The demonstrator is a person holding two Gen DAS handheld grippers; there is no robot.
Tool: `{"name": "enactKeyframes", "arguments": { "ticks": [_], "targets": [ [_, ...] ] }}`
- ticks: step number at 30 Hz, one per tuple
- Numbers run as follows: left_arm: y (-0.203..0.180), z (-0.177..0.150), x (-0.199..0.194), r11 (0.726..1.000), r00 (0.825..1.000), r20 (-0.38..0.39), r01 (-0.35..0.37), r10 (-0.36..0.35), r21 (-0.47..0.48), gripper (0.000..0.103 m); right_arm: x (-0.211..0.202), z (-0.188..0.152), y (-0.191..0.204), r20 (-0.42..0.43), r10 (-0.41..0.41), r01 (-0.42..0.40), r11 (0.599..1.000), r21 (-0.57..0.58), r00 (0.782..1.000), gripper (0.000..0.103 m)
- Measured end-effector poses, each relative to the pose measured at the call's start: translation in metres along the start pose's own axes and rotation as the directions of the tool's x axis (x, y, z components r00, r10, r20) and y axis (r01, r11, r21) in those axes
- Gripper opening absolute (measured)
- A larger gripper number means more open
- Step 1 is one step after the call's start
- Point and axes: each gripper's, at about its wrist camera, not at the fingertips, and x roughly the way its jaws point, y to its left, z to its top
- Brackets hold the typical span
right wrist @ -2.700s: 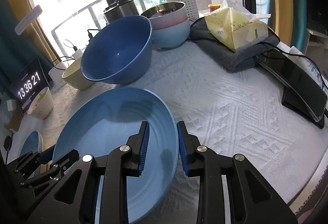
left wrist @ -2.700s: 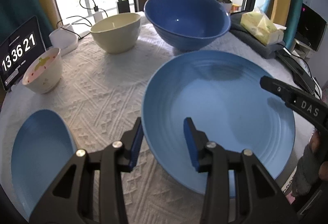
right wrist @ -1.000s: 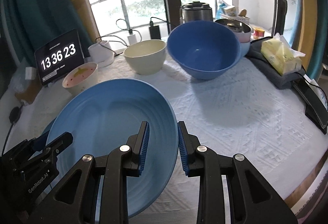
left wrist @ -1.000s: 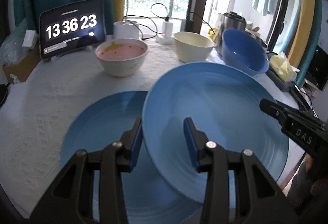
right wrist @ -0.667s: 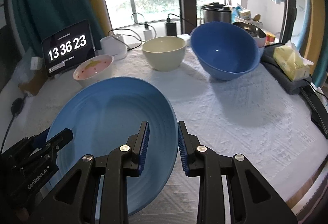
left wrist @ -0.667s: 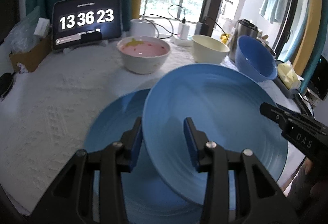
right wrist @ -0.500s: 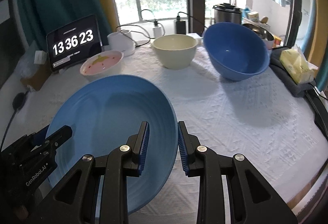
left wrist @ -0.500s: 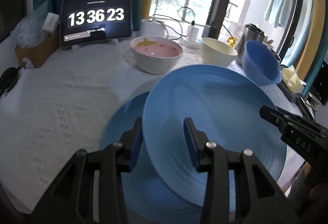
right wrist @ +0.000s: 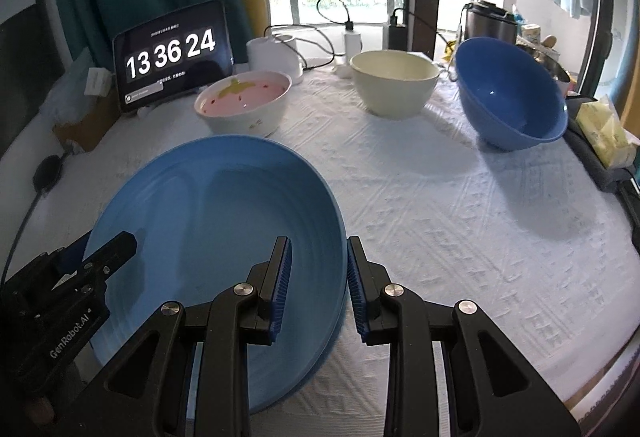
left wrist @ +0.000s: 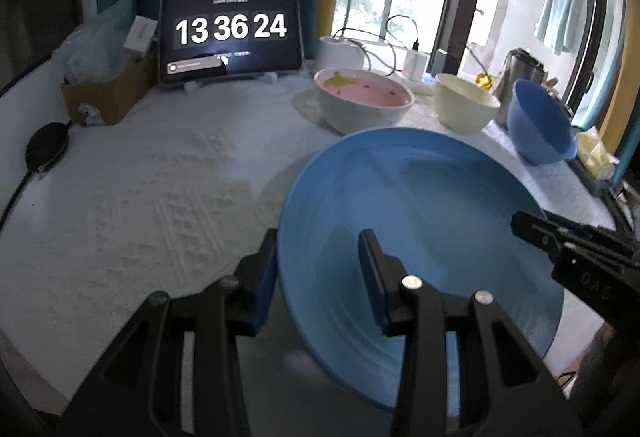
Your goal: Organize plates and bowls
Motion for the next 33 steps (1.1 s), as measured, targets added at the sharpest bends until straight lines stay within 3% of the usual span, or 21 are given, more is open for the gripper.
{"name": "enactKeyframes", "arguments": {
  "ticks": [4,24,33],
  "targets": [
    [0.003,-0.004,0.007,0.999,0.999,-0.028,-0.029,0.03,0.019,0.041,0.007,-0.002,0.008,-0.021,-0.006,0.006,1.0,-0.007,1.0,0.03],
    [-0.001,-0.004,0.015,1.0,0.998,-0.066,-0.018,0.018,0.003,0.044,0.014,-0.003,0.0,-0.051,0.019,-0.018,1.0,0.019,0.999,0.032],
    [-0.005,-0.001,0.008,1.0,0.999,-0.043,-0.008,0.008,0.005,0.044,0.001,0.002,-0.004,0.001,0.013,-0.013,1.0,0.012,1.0,0.032]
  ]
}}
